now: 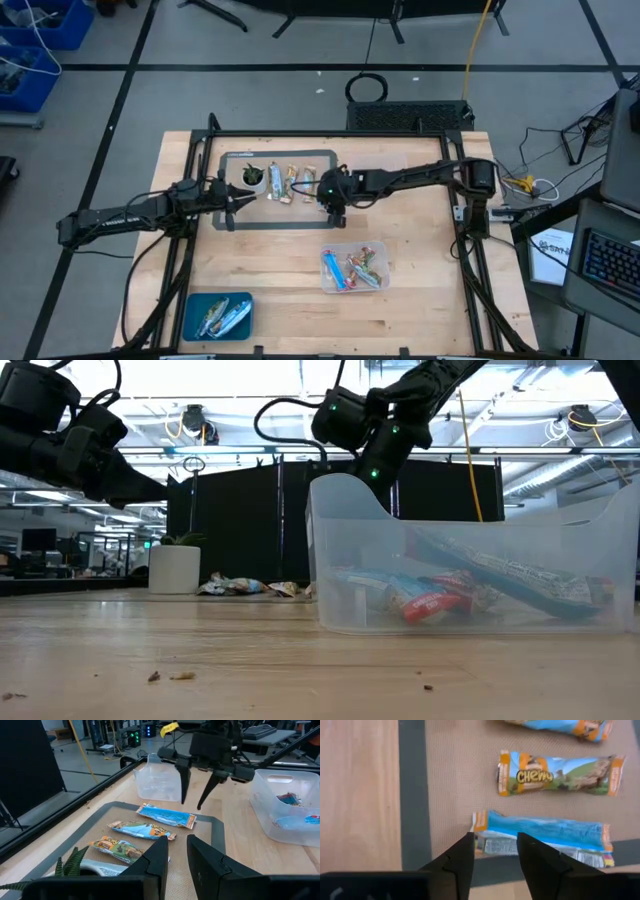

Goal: Pick and place Granola Bars by type
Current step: Put the yellow granola bar into the top transparent bin

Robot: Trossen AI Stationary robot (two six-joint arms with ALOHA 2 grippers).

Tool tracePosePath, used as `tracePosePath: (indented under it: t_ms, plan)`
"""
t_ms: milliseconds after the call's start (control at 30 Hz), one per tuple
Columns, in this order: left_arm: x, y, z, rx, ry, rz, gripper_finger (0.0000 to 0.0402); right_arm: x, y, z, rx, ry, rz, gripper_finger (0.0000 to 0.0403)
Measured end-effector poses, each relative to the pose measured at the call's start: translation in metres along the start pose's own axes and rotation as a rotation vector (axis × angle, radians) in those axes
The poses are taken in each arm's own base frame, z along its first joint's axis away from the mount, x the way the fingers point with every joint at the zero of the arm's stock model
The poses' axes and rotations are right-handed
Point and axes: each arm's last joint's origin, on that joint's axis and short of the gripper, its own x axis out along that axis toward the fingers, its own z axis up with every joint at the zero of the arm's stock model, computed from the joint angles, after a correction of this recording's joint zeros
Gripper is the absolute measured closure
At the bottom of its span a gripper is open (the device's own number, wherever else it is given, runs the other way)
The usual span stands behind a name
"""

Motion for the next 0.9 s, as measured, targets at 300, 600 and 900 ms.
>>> tracePosePath:
  t_ms: [300, 600, 900]
  plan:
    - [0.000, 0.000, 0.000, 0.000, 0.000, 0.000, 0.0325, -0.001, -0.003, 0.001, -0.056, 0.003, -0.097, 0.0183]
    - [0.000, 0.000, 0.000, 0.000, 0.000, 0.000, 0.0325, 0.000, -0.002, 0.002, -0.031, -0.018, -0.066, 0.0181]
    - [0.000, 0.000, 0.000, 0.000, -0.001, 0.000, 0.0325, 0.020, 0.006, -0.002, -0.029, 0.002, -0.037, 0.0182]
